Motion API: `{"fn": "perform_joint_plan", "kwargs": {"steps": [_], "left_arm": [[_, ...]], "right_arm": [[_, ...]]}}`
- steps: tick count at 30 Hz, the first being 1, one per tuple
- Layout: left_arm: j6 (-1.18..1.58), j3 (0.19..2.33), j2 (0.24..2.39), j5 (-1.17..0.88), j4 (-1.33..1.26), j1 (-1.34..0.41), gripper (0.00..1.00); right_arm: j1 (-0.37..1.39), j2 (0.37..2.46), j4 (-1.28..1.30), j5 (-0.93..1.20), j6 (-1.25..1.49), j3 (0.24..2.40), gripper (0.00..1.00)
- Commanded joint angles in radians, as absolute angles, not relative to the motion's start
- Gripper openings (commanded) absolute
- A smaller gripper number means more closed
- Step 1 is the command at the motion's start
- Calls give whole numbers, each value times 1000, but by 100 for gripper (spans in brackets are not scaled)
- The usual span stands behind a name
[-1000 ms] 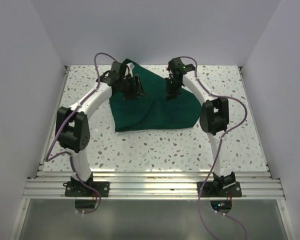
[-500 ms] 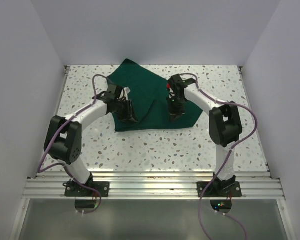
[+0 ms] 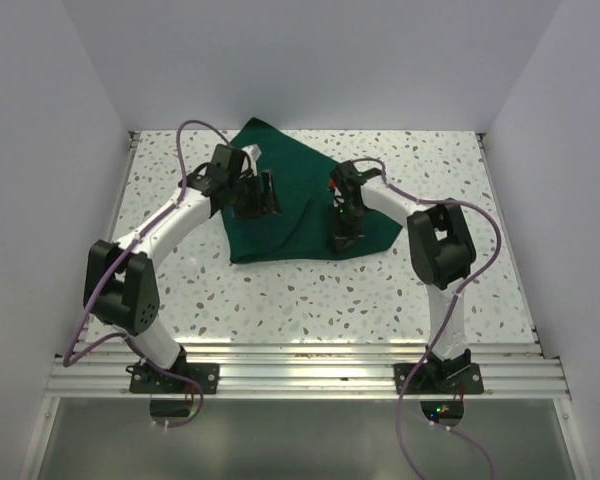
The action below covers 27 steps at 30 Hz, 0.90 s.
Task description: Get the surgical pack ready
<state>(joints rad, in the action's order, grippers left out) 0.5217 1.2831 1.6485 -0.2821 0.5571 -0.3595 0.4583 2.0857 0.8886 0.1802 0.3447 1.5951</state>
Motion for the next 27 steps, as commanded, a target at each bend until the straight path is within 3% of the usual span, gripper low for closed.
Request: {"fn": "perform_joint_plan", "kwargs": {"steps": [1,10,19,27], "left_arm": [[503,1420,1681,-155,532,-406,72],[505,1595,1902,47,465,-540,76],[540,1983,2158,303,696,-592,77],[503,2017,2207,380,726,-644,76]], "right_arm": [[459,2125,835,216,368,1649,3],[456,2158,844,256,387,1767,3],[365,2129,888,239,383,1813,4],[337,2184,864,278,396,1825,4]]}}
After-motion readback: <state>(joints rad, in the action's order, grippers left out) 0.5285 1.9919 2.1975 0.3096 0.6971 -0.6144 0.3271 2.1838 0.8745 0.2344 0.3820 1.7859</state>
